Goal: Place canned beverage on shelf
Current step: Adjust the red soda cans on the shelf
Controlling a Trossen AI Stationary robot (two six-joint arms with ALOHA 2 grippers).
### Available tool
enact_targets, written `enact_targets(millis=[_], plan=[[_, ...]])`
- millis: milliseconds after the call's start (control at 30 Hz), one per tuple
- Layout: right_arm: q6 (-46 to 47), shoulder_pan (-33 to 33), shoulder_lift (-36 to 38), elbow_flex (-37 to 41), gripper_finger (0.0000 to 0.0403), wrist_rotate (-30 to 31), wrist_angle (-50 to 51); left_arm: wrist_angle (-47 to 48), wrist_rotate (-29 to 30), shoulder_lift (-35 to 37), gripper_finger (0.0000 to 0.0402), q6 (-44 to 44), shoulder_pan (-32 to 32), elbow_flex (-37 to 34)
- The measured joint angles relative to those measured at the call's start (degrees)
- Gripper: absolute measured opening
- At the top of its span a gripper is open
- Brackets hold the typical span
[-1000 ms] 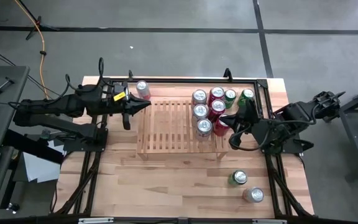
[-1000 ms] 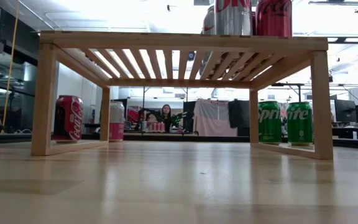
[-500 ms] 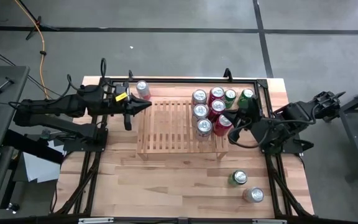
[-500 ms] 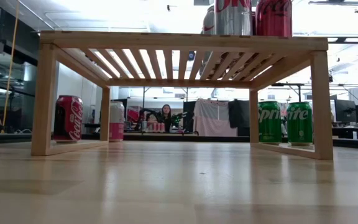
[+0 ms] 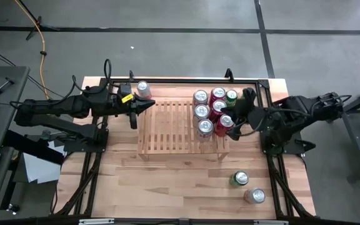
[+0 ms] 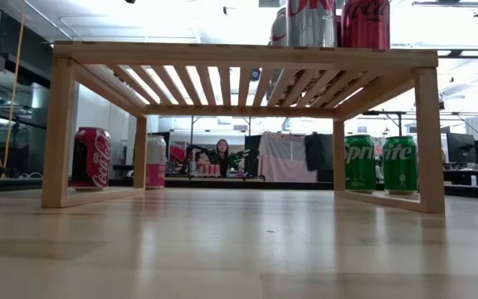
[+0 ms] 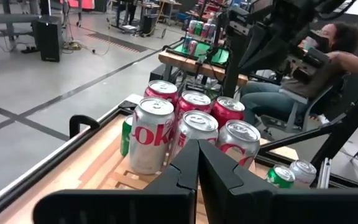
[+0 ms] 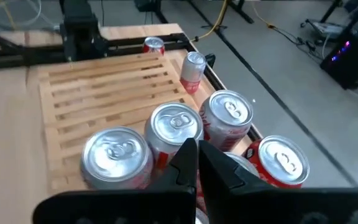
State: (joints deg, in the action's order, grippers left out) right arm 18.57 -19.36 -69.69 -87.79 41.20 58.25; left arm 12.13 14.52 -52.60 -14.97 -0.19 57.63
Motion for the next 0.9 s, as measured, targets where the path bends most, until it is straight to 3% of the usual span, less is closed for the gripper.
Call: enact_targets(millis=[300, 500, 700, 900], plan=[[-2.27, 4.04, 0.44, 0.0, 0.0, -4.97, -2.13, -2.47, 0.03, -0.28, 0.0, 0.51, 0.0, 0.0], [-8.71, 5.58, 0.44, 1.9, 0.0, -11.39, -14.2, -3.03, -3.37, -0.3, 0.0, 2.83, 0.0, 0.0], [-10.72, 9.61, 1.45, 8.35, 0.0, -21.3, -23.34, -2.89, -9.48, 0.35, 0.0, 4.78, -0.02, 0.0], [-5.61, 11.39, 10.69, 16.91, 0.0, -25.25, -30.22, -2.92, -10.03, 2.25, 0.0, 8.27, -0.02, 0.0]])
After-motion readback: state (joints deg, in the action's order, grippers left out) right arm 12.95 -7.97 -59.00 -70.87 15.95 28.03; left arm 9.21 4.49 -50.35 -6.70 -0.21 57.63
